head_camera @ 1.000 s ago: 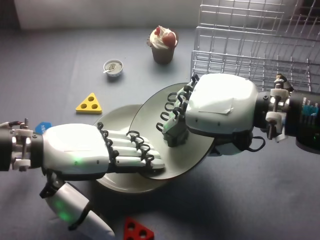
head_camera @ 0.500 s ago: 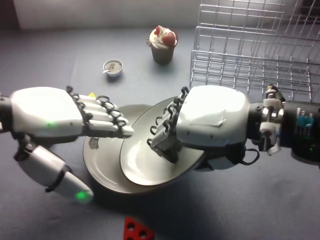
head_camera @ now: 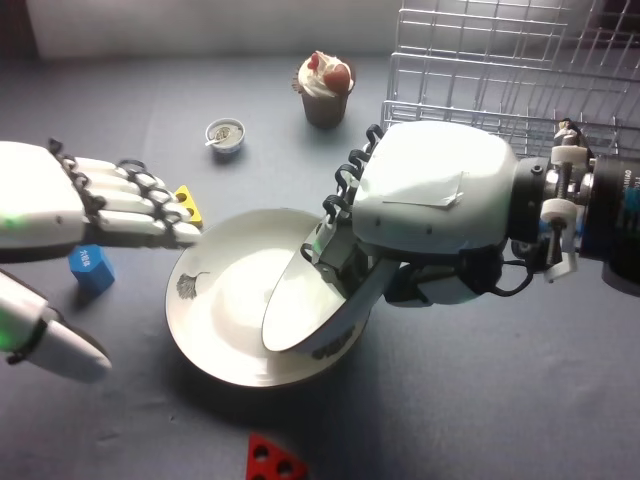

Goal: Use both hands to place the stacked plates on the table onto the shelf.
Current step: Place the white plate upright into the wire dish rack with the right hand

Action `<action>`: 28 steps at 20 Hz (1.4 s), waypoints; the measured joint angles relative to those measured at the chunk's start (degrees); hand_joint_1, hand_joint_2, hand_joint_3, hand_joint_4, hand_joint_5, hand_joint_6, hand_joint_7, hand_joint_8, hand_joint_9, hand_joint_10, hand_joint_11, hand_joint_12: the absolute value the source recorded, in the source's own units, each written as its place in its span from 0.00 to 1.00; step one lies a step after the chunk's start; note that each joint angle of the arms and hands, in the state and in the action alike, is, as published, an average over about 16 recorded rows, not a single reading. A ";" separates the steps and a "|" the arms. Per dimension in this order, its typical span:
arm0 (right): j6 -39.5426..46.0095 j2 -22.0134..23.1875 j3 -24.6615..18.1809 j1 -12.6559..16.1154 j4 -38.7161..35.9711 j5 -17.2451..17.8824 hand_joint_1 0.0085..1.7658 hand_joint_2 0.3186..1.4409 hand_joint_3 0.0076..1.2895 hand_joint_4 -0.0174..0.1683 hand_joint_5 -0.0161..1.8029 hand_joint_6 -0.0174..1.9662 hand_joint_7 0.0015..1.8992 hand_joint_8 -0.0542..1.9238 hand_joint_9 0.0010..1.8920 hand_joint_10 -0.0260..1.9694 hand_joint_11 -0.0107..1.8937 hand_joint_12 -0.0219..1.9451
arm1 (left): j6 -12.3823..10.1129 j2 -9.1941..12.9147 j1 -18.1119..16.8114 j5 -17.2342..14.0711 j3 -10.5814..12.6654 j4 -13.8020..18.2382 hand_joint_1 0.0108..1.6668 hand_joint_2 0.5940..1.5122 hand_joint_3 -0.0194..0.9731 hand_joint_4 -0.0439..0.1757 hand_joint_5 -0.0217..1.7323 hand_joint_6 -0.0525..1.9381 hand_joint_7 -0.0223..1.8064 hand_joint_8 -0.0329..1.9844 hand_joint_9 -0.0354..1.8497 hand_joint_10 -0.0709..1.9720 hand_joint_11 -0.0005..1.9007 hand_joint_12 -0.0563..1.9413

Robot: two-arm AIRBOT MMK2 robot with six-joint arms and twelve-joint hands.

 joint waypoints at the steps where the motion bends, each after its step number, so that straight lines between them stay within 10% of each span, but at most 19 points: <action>1: 0.80 0.55 -0.59 0.83 0.18 -0.58 0.81 0.51 0.00 0.08 0.56 0.44 0.60 0.23 0.59 0.28 0.51 0.69 | 0.00 0.72 0.04 -0.07 -0.27 0.20 0.07 0.38 0.01 0.21 0.09 0.04 0.09 0.02 0.10 0.04 0.08 0.03; 15: 16.92 5.96 -2.67 11.30 6.23 -7.19 0.84 0.52 0.00 0.08 0.58 0.41 0.63 0.21 0.65 0.30 0.52 0.71 | -0.03 5.92 0.56 -0.11 -2.45 3.12 0.06 0.38 0.01 0.22 0.08 0.04 0.09 0.02 0.10 0.04 0.08 0.03; 28: 13.22 9.65 1.38 21.27 30.24 -14.07 0.84 0.52 0.00 0.09 0.56 0.40 0.63 0.22 0.65 0.30 0.50 0.72 | -0.03 6.93 0.56 -0.18 -2.23 4.49 0.06 0.38 0.01 0.21 0.08 0.04 0.09 0.02 0.09 0.04 0.07 0.03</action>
